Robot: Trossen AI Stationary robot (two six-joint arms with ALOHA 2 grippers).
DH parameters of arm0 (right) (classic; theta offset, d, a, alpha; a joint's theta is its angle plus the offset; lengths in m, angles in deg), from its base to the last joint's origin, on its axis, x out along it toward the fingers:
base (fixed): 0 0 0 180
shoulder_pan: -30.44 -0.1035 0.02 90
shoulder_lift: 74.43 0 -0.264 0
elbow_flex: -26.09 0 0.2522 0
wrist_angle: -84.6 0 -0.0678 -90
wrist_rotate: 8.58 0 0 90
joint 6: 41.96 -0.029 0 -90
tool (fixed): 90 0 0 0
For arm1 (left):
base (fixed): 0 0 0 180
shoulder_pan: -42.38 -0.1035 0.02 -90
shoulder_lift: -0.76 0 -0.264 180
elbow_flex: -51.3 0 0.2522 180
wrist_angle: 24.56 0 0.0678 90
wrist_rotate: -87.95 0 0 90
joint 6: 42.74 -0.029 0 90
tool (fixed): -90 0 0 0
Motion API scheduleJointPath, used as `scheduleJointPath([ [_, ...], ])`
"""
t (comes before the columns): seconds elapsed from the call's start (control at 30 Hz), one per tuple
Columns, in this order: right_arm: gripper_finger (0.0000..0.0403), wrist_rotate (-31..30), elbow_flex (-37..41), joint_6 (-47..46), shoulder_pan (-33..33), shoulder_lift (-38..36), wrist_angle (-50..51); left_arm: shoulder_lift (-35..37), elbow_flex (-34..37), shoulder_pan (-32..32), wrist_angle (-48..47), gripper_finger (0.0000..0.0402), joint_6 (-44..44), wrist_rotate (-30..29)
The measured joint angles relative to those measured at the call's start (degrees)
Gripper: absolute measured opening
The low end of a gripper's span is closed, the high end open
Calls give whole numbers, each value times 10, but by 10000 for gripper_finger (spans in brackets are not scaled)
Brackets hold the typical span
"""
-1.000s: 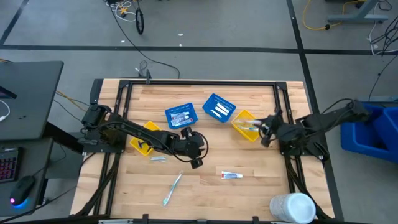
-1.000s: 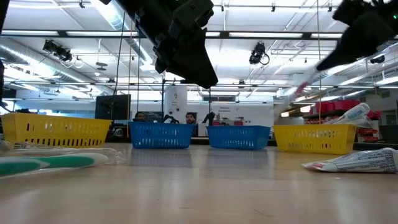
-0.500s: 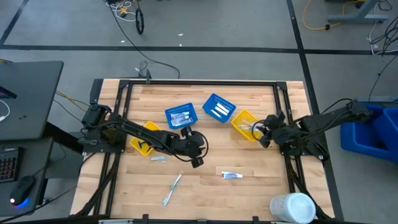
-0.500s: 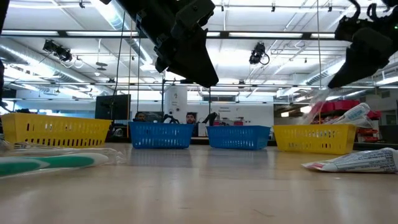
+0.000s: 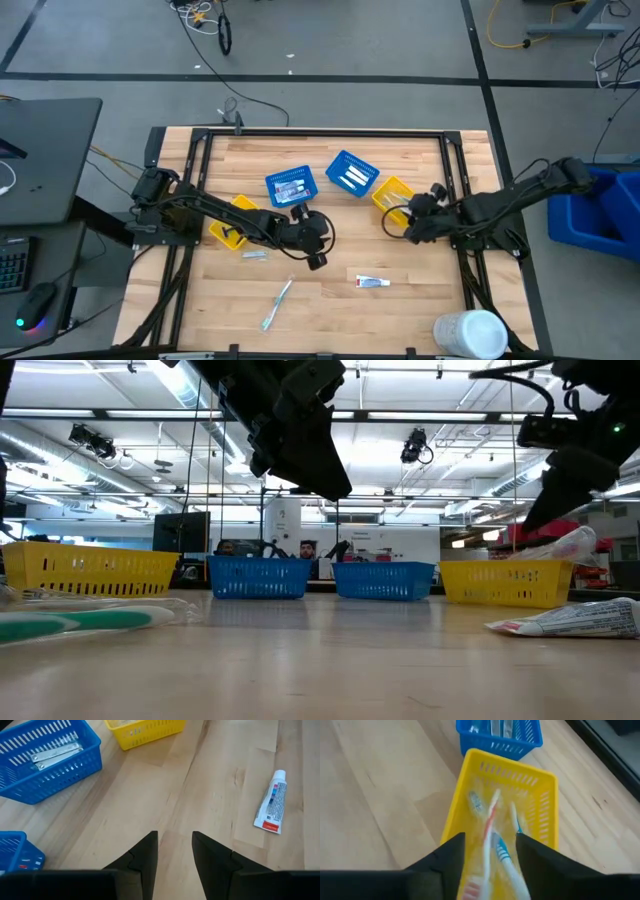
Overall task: Pick & Place Travel size toiletries
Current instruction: Put the white toothpaste into the left blue bin
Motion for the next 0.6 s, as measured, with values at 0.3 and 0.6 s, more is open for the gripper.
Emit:
scheduleJointPath([
  [0.3,269,-26,-29,78,9,8,-59,0,0,0,0,128,9,9],
  [0.6,250,152,0,285,8,42,-510,0,0,0,0,128,11,1],
])
